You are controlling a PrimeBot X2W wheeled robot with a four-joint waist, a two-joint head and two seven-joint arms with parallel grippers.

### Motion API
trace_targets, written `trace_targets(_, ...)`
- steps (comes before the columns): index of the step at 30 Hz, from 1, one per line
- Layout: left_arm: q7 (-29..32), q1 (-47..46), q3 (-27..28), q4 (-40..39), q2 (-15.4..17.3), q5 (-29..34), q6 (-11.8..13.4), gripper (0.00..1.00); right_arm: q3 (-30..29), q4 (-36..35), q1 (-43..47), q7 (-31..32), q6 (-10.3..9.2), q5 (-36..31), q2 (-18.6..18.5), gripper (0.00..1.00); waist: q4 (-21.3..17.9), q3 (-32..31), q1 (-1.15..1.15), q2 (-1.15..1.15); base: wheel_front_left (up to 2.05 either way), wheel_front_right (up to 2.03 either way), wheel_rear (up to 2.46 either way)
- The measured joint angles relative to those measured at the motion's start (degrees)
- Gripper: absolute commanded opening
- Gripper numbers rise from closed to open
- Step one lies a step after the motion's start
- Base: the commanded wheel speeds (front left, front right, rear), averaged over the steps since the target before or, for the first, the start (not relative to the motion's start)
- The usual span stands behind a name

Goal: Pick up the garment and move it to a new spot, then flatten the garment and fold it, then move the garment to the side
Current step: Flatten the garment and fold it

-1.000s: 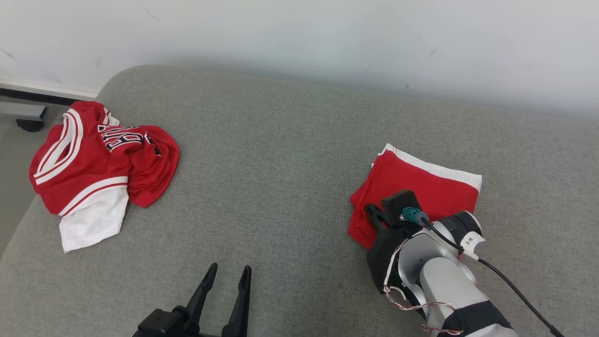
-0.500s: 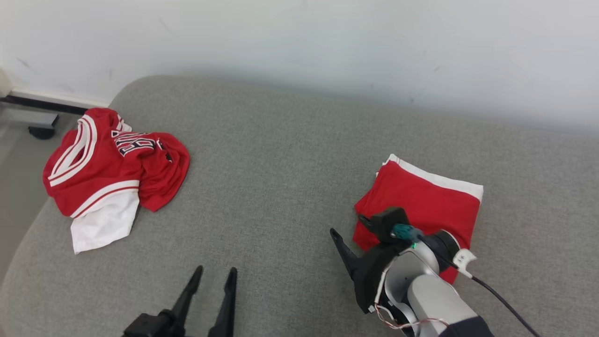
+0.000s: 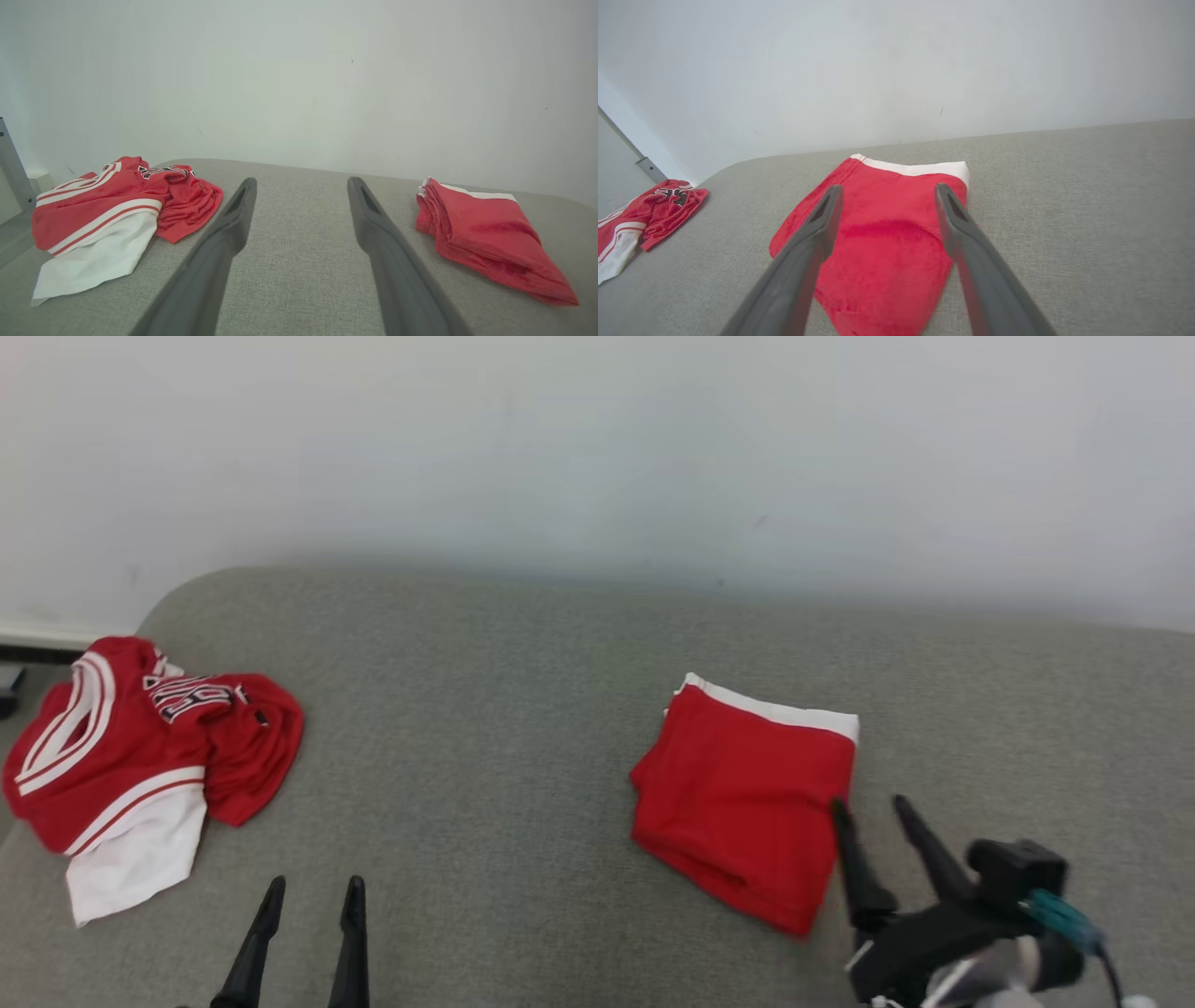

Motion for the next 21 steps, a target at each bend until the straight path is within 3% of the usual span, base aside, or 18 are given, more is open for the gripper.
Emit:
trace_targets(5,0.0,1.5,2.6,2.1,-0.8,0.5,0.0,1.0,-6.7,-6.3,4.5,-2.4,0.0,0.2,0.0,1.0,-2.6,-1.0,0.0,0.0,0.0,0.0,0.0)
trace_targets(12,0.0,3.9,5.7,4.9,-1.1,0.5,0.0,1.0,-12.6,-10.3,9.0,-1.0,0.0,-1.5,0.0,1.0,-5.5,-2.2,0.0,0.0,0.0,0.0,0.0)
trace_targets(21,0.0,4.8,7.5,4.5,-0.7,0.6,0.0,1.0,-12.6,-10.8,12.5,0.8,0.0,-4.8,0.0,1.0,-7.4,-3.0,0.01,0.0,0.0,0.0,0.0)
